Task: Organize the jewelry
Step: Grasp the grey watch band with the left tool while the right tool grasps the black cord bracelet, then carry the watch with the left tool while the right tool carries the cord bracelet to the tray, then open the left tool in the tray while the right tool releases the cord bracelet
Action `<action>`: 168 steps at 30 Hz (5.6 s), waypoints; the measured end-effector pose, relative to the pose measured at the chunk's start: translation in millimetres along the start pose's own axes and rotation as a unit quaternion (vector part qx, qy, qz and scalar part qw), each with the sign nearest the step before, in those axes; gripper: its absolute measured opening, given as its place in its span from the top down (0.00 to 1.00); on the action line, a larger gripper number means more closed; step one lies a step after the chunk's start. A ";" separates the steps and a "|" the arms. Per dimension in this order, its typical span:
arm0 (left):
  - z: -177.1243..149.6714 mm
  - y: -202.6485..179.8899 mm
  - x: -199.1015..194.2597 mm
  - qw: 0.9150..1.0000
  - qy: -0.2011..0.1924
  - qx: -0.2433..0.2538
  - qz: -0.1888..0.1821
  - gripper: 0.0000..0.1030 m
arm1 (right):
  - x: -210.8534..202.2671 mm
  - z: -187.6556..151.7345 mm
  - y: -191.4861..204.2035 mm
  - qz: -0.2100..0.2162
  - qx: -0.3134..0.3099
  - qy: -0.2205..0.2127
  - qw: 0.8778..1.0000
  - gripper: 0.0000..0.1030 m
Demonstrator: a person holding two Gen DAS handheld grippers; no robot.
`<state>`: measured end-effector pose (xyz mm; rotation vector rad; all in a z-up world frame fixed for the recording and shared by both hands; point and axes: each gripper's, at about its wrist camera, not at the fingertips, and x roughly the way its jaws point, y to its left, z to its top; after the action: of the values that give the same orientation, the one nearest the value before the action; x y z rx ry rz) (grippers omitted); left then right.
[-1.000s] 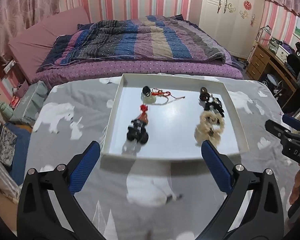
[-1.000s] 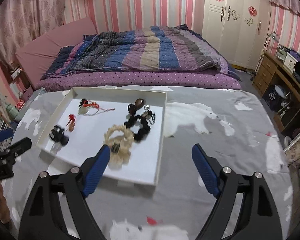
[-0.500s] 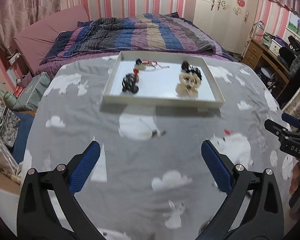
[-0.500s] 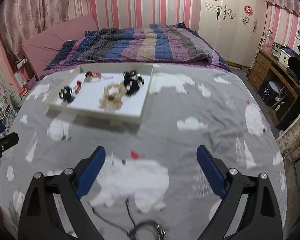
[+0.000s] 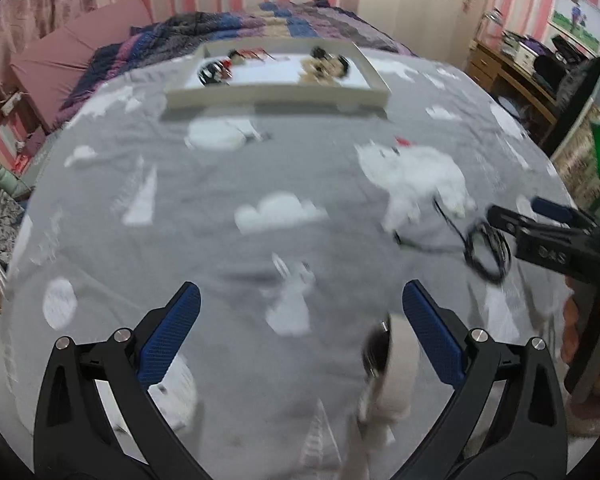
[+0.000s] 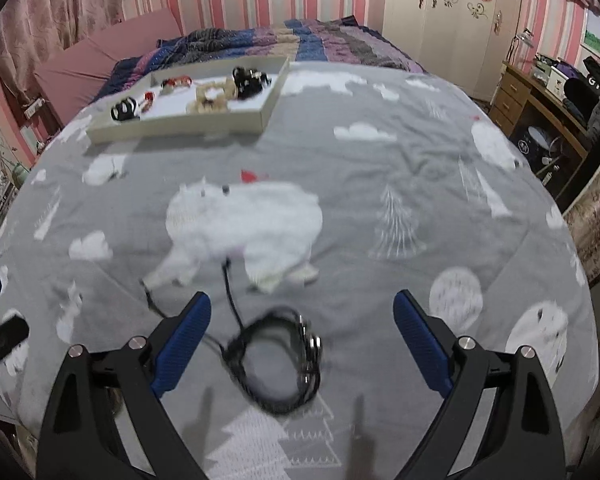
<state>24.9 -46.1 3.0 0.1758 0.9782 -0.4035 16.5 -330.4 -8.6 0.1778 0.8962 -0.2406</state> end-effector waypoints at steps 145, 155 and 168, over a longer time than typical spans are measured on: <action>242.7 86.9 183.3 0.996 -0.060 -0.005 0.067 0.75 | 181.0 217.3 89.7 0.001 -0.012 -0.036 0.999 0.86; 243.0 92.5 183.8 0.995 -0.062 -0.005 0.073 0.75 | 188.2 213.8 88.8 0.001 -0.009 -0.028 1.000 0.86; 237.7 87.5 164.2 0.995 -0.058 -0.001 0.087 0.37 | 180.2 222.9 95.6 0.015 -0.024 -0.013 1.000 0.49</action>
<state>324.2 -84.5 -5.8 0.2307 0.8421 -0.2506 318.5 -318.9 -9.1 0.1437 0.8712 -0.1935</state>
